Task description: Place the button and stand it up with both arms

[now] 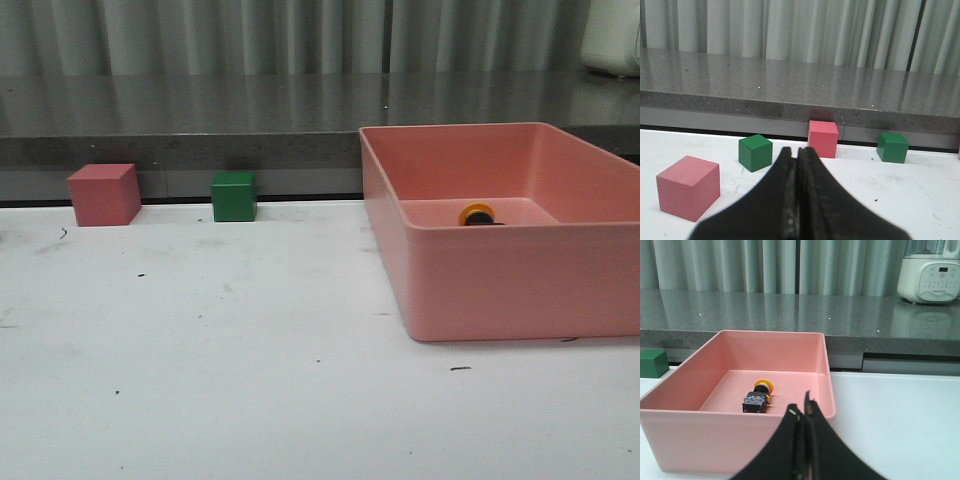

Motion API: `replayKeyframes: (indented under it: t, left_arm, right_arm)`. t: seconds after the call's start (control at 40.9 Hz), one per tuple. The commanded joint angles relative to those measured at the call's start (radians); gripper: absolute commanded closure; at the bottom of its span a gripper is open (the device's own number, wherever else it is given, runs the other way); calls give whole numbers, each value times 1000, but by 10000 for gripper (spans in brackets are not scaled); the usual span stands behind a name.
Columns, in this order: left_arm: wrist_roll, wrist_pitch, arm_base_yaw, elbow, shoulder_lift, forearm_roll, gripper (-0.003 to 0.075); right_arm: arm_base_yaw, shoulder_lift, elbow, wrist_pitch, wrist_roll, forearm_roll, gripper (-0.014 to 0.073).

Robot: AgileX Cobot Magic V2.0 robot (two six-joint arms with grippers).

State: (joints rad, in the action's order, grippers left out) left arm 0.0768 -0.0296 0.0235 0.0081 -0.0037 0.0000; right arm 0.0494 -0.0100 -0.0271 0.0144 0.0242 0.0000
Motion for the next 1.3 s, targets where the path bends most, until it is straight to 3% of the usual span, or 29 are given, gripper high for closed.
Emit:
replayKeyframes:
  t: [0.0,0.196,0.66,0.807,1.272]
  left_arm:
    - [-1,114,-7,12,-23,0,740]
    - [-1,99,-7,-118,-17,0,740]
    - [-1,-317,-7,-598,251,0,740]
    - [-1,-358,-7,-610,335,0,740]
    - [-1,-361,-7,-553,452,0,740]
  right_arm:
    - [-3,-18,3,-97,-6,0,662]
    - [-3,-18,105,-53,-6,0,662]
    - [-3,230,533,291,-6,0,662]
    - [-3,335,588,371,-6,0,662]
    - [-3,542,588,433,-6,0,662]
